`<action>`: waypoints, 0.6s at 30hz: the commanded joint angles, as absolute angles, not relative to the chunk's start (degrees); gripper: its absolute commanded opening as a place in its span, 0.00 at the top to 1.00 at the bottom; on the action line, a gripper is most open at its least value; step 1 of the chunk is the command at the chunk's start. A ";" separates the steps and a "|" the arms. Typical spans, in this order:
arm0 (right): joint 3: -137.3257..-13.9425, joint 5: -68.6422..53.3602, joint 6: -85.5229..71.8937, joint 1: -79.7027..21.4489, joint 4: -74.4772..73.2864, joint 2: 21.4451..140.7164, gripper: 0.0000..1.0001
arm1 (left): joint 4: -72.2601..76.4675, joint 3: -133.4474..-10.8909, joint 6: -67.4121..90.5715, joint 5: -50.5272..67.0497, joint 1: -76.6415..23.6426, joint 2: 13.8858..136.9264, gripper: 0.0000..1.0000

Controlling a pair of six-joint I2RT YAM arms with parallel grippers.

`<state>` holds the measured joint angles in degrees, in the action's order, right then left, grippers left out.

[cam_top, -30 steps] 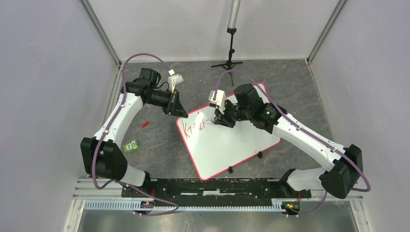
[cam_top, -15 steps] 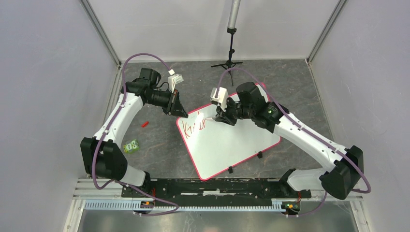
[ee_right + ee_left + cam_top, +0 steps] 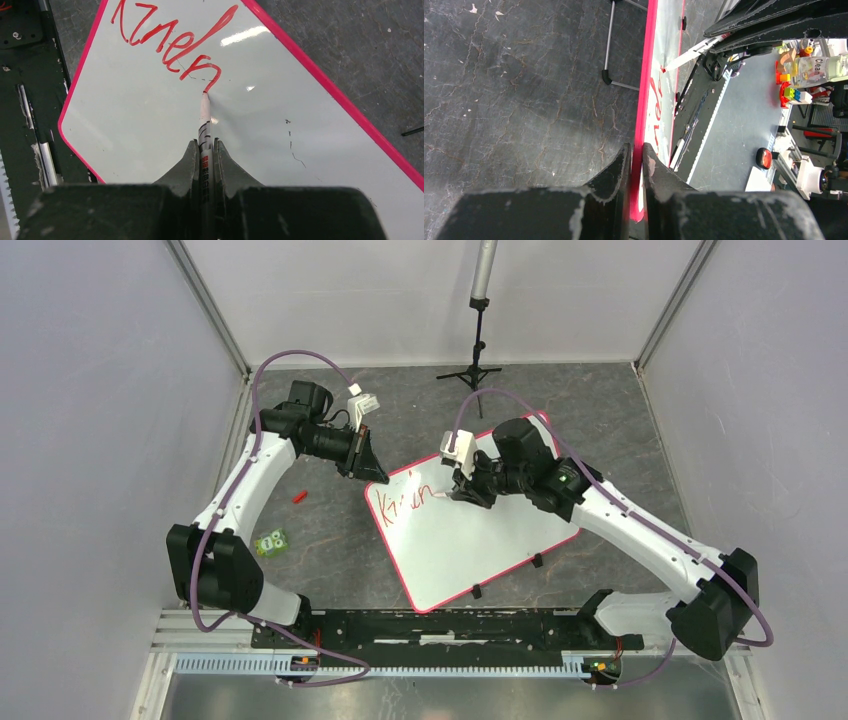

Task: Write a sentence on the whiteboard

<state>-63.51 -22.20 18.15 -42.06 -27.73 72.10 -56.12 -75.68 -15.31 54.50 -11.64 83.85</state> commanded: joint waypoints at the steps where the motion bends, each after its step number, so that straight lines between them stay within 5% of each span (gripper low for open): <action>1: -64.51 -21.87 19.66 -42.23 -29.34 71.30 1.00 | -55.60 -76.04 -15.30 55.42 -11.78 83.60 0.98; 18: -68.53 -20.32 20.48 -41.84 -28.70 73.48 1.00 | -55.63 -75.85 -15.62 55.73 -11.78 83.63 0.98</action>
<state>-66.63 -20.69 19.62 -42.09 -29.58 73.03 -56.18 -75.68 -15.31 55.05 -11.64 83.85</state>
